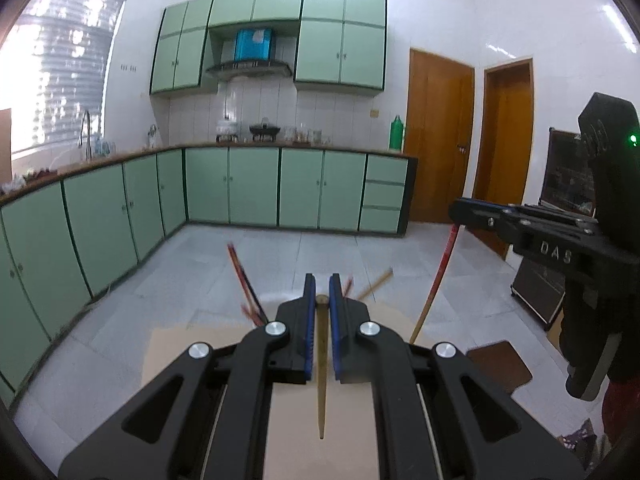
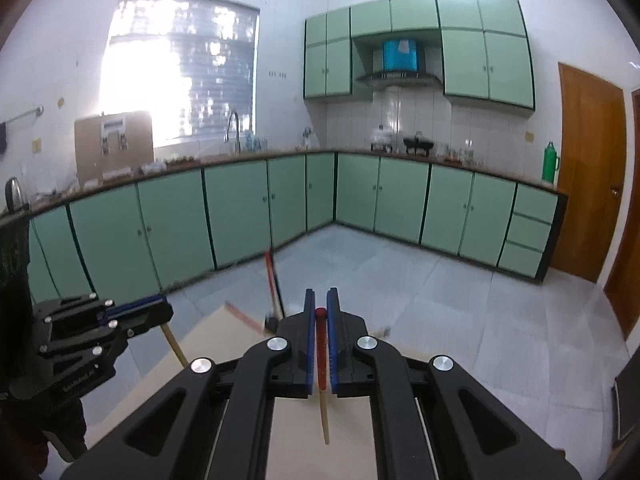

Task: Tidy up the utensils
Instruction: 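Lift both chopsticks over the white holder and lower them into it, then open both tools and withdraw them from the holder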

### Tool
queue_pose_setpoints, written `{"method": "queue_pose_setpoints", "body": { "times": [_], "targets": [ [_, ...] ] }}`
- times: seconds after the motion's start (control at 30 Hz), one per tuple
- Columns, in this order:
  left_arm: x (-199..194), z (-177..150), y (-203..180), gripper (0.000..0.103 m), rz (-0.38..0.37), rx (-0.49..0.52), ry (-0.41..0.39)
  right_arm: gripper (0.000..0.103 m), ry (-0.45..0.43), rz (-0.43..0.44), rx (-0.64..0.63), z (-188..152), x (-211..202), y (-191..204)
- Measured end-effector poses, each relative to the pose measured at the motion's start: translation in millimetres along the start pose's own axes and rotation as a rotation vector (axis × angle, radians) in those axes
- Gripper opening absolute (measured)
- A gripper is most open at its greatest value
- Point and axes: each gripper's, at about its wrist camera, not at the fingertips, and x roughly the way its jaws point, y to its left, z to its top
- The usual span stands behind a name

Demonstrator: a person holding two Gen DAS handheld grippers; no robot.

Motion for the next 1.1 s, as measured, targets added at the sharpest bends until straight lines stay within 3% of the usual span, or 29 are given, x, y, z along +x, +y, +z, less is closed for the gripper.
{"method": "queue_pose_setpoints", "body": {
  "times": [0.27, 0.43, 0.6, 0.87, 1.03, 1.1],
  "targets": [
    [34, 69, 1, 0.006, 0.027, 0.046, -0.133, 0.006, -0.126, -0.016, 0.018, 65, 24, -15],
    [71, 88, 3, 0.006, 0.048, 0.056, -0.167, 0.006, -0.155, -0.035, 0.022, 78, 60, -22],
    [114, 76, 11, 0.006, 0.075, 0.054, -0.147, 0.006, -0.12, -0.013, 0.054, 58, 101, -26],
    [168, 42, 38, 0.006, 0.072, -0.01, -0.049, 0.006, -0.004, -0.013, 0.071, 16, 156, -34],
    [180, 26, 53, 0.008, 0.081, -0.022, 0.013, 0.006, 0.071, 0.001, 0.059, 0, 174, -35],
    [181, 23, 58, 0.015, 0.079, -0.033, 0.027, 0.009, 0.085, -0.006, 0.054, -4, 176, -36]
  ]
}}
